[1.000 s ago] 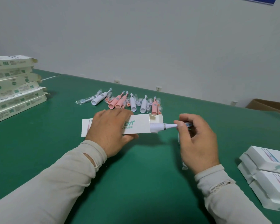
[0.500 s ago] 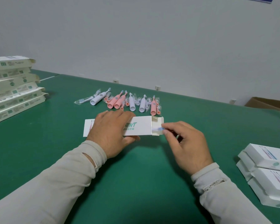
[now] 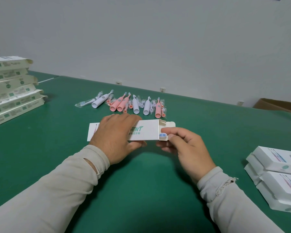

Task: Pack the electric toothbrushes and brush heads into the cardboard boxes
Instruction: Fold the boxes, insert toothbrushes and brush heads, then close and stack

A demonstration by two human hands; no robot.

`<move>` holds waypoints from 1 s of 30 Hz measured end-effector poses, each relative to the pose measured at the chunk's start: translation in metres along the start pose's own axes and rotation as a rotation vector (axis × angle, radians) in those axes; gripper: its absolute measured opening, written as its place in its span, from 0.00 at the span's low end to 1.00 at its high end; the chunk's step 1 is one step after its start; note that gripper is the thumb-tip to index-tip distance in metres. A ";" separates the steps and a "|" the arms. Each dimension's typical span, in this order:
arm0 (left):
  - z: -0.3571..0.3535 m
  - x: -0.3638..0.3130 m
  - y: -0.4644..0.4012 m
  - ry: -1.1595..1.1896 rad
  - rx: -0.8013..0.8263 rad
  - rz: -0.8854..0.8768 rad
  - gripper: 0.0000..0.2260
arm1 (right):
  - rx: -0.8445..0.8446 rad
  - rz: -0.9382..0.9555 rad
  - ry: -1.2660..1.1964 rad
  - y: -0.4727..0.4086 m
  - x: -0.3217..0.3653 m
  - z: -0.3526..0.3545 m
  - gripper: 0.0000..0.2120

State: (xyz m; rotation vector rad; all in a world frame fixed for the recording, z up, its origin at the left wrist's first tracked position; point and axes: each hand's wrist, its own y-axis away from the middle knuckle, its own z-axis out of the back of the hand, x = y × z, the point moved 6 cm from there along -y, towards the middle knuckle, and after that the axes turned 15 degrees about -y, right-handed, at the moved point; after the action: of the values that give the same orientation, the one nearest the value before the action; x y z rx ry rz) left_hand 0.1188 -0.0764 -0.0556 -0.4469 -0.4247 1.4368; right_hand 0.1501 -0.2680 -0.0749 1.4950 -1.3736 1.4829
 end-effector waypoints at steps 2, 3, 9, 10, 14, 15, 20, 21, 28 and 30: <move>0.000 0.005 -0.001 0.011 0.012 0.001 0.29 | -0.067 0.038 -0.022 -0.001 0.006 0.007 0.16; 0.000 0.009 -0.001 -0.003 0.030 0.011 0.29 | -0.096 0.062 -0.034 -0.001 0.009 0.011 0.16; -0.020 0.037 0.000 -0.064 0.268 0.223 0.26 | -0.173 0.163 0.084 -0.003 0.016 0.021 0.17; -0.021 0.038 0.001 -0.037 0.275 0.243 0.26 | -0.159 0.181 0.082 -0.002 0.018 0.020 0.18; -0.016 0.037 0.001 -0.045 0.224 0.281 0.25 | -0.090 0.247 0.096 0.005 0.027 0.013 0.15; -0.014 0.037 0.001 -0.047 0.208 0.286 0.25 | -0.078 0.256 0.123 0.006 0.029 0.011 0.15; -0.009 0.037 -0.001 -0.063 0.179 0.302 0.25 | -0.028 0.295 0.214 0.011 0.030 0.005 0.18; -0.008 0.036 -0.001 -0.066 0.171 0.301 0.25 | -0.031 0.290 0.214 0.011 0.030 0.005 0.18; -0.006 0.034 0.000 -0.071 0.128 0.243 0.30 | -0.113 0.243 0.117 0.002 0.025 0.018 0.16; -0.008 0.037 0.000 -0.082 0.149 0.249 0.28 | -0.277 0.264 0.149 -0.002 0.033 0.038 0.13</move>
State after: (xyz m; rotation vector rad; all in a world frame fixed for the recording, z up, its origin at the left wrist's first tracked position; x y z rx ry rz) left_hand 0.1258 -0.0395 -0.0619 -0.3292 -0.3322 1.7201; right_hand 0.1587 -0.3113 -0.0496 1.0423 -1.6550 1.4542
